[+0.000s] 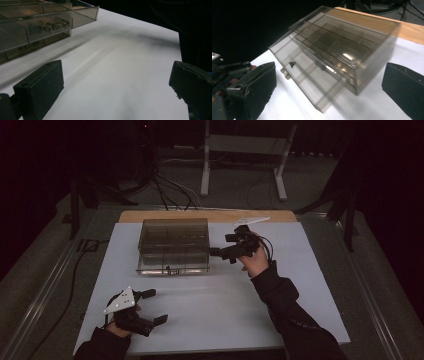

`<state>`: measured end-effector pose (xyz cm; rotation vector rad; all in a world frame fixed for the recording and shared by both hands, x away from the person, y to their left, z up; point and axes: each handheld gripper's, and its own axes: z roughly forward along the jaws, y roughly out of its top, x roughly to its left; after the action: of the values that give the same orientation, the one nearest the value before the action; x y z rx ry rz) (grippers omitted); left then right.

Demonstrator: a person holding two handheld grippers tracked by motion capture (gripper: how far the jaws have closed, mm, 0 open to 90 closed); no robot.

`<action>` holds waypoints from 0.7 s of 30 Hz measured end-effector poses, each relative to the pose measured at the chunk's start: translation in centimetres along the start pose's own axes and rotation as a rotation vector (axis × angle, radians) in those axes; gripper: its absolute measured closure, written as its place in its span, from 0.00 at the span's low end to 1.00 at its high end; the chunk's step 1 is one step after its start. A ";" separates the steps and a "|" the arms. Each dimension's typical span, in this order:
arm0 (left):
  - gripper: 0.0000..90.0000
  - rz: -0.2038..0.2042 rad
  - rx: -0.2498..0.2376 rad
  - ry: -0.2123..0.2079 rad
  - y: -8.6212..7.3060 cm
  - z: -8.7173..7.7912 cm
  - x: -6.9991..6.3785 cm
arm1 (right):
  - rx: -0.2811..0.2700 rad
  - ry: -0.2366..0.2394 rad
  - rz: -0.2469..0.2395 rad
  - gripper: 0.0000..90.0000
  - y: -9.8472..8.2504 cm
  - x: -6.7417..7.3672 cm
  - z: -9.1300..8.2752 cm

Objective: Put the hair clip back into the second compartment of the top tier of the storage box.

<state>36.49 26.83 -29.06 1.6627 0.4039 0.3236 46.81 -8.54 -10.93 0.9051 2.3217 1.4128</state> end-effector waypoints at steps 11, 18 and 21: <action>0.01 -0.001 0.004 0.004 0.0 0.0 0.0 | 0.005 -0.027 0.029 0.00 -2.2 -1.8 -1.2; 0.01 0.000 0.005 0.005 -0.1 0.0 -0.1 | -0.011 -0.043 0.057 0.00 -3.6 -2.8 -1.9; 0.01 -0.001 0.003 0.007 -0.1 -0.1 -0.1 | -0.012 -0.040 0.064 0.00 -4.1 -3.1 -2.1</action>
<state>36.33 26.88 -29.11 1.6649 0.4100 0.3282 46.56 -13.30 -13.80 1.0035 2.2714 1.4186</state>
